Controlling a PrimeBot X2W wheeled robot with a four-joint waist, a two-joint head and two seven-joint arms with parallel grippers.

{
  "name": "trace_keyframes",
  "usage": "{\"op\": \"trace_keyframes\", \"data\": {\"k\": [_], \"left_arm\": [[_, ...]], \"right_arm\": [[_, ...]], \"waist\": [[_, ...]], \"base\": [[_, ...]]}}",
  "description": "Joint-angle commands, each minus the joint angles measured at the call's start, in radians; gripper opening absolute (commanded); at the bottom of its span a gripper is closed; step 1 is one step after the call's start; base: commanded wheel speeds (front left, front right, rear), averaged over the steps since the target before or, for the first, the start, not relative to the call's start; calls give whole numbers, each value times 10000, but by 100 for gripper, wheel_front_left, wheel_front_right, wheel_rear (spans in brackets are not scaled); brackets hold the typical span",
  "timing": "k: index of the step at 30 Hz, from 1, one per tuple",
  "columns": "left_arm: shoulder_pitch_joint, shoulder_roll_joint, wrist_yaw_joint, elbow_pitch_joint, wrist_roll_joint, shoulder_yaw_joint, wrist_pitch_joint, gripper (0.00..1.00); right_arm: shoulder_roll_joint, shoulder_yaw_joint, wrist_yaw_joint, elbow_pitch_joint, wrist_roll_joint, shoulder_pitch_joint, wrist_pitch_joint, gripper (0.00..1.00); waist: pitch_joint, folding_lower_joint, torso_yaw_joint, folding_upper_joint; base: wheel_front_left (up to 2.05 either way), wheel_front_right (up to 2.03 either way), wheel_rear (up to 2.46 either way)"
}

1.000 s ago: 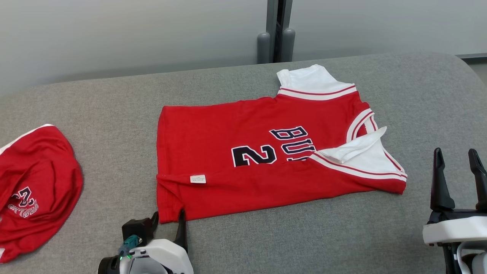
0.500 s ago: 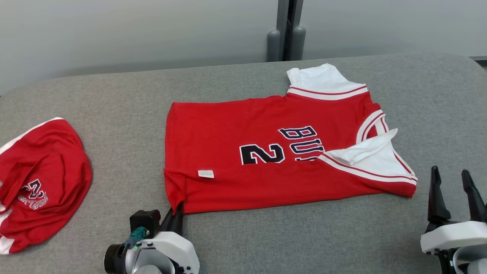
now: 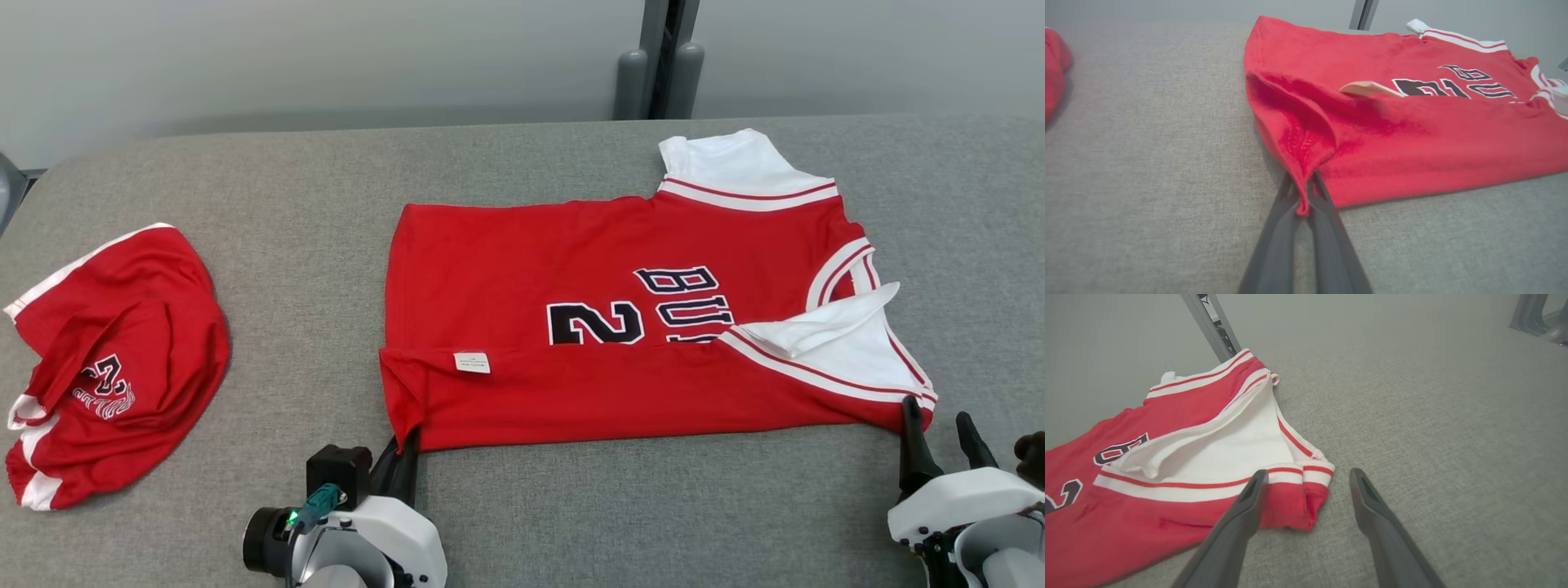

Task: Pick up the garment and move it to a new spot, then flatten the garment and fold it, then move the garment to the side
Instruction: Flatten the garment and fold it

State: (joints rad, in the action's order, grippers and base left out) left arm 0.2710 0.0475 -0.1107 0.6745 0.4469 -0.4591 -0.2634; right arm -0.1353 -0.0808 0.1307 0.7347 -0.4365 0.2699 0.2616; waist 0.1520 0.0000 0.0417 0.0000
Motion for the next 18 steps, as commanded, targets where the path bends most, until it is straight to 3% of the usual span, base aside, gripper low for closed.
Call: {"op": "trace_keyframes", "data": {"k": [1, 7, 8, 9, 18], "left_arm": [[8, 59, 29, -30, -81, -17, -15, 0], [104, 61, 26, -23, -147, -151, -15, 0], [118, 61, 29, -14, -147, -156, -15, 0], [131, 61, 31, -4, -151, -155, -15, 0], [70, 82, 82, 76, -140, -182, -16, 0]], "right_arm": [[-129, 86, 1, 257, -169, 224, 46, 100], [-212, 592, 1, 1250, -890, 810, 45, 96], [-237, 722, 1, 1362, -979, 901, 46, 14], [-270, 836, 1, 1409, -1081, 979, 46, 0], [-627, 1418, -1, 1348, -1837, 873, 46, 0]], "waist": [[41, 0, 35, 0], [131, 0, 131, 0], [140, 0, 140, 0], [149, 0, 145, 0], [-19, 0, 112, 0]], "base": [[0, 0, 0], [0, 0, 0], [0, 0, 0], [0, 0, 0], [0, 0, 0]]}}
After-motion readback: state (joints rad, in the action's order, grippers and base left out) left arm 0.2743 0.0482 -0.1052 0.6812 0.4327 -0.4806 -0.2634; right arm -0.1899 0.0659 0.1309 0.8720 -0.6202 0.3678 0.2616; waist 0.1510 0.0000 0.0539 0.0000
